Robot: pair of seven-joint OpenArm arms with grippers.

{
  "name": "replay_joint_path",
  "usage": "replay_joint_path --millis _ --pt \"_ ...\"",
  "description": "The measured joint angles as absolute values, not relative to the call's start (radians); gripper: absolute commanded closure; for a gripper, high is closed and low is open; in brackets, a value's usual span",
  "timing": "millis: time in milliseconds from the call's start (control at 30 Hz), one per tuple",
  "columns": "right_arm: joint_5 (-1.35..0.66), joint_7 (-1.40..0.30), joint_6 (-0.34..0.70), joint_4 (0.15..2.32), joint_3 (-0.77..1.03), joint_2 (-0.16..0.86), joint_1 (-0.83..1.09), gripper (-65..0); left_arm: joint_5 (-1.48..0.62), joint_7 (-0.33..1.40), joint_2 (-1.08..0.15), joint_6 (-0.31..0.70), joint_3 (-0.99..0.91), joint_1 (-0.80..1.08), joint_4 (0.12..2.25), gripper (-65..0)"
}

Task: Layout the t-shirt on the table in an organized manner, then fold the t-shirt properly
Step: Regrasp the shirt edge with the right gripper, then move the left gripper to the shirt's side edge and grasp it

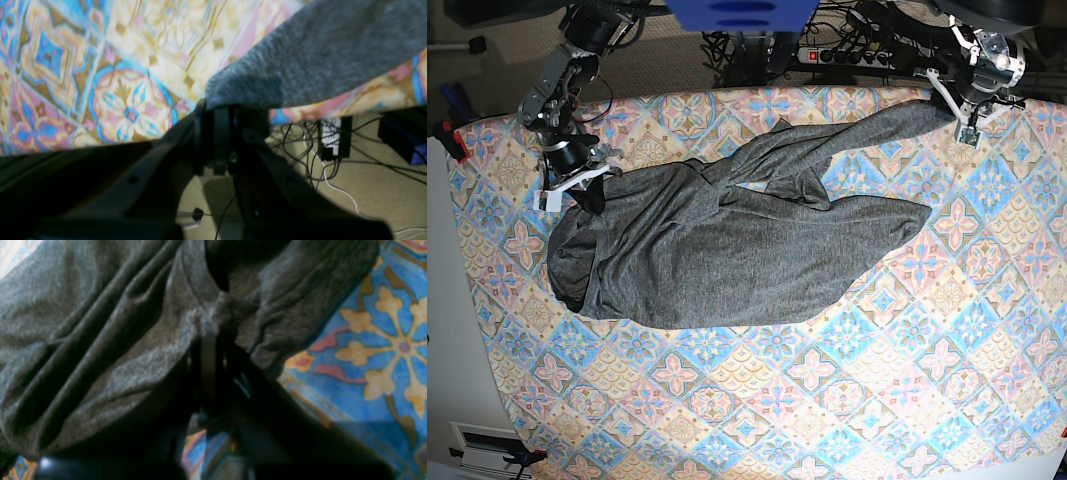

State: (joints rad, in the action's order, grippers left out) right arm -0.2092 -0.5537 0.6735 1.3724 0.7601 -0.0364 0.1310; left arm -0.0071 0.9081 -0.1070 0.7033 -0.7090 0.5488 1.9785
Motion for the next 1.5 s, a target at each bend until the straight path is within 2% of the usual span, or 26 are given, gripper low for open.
replay_joint_path --millis 233,367,567,800,933,1067,1300,1400,1500 --pt "-0.205 -0.561 0.67 1.414 0.76 -0.04 0.165 0.0 0.078 0.912 -0.047 0.703 -0.709 0.504 1.979 0.0" --pt "-0.182 -0.588 0.67 1.5 0.77 -0.042 0.189 0.0 0.091 0.918 -0.012 0.703 -0.711 0.493 1.993 -11.0" --pt "-0.191 -0.584 0.67 1.551 0.78 -0.039 0.188 0.0 0.094 0.917 0.038 0.703 -0.706 0.487 2.094 -15.1" --pt "-0.183 -0.586 0.67 1.546 0.78 -0.041 0.188 0.0 0.125 0.921 0.014 0.704 -0.567 0.53 2.093 -17.6" --pt "-0.183 -0.585 0.67 1.544 0.78 -0.041 0.189 0.0 0.03 0.924 0.042 0.702 -0.578 0.538 2.094 -17.6" --pt "-0.184 -0.583 0.67 1.544 0.779 -0.041 0.188 0.0 -0.171 0.919 0.044 0.701 -0.579 0.535 2.094 -17.1" --pt "-0.126 -0.584 0.67 1.543 0.777 -0.041 0.186 0.0 -0.743 0.923 0.04 0.693 -0.663 0.527 2.094 -17.5" --pt "-0.063 -0.581 0.67 1.543 0.777 -0.04 0.183 0.0 -0.812 0.935 0.001 0.696 -0.694 0.478 2.087 -17.5" --pt "-0.044 -0.579 0.67 1.543 0.777 -0.039 0.183 0.0 -0.766 0.931 -0.033 0.693 -0.73 0.401 2.036 -17.0"
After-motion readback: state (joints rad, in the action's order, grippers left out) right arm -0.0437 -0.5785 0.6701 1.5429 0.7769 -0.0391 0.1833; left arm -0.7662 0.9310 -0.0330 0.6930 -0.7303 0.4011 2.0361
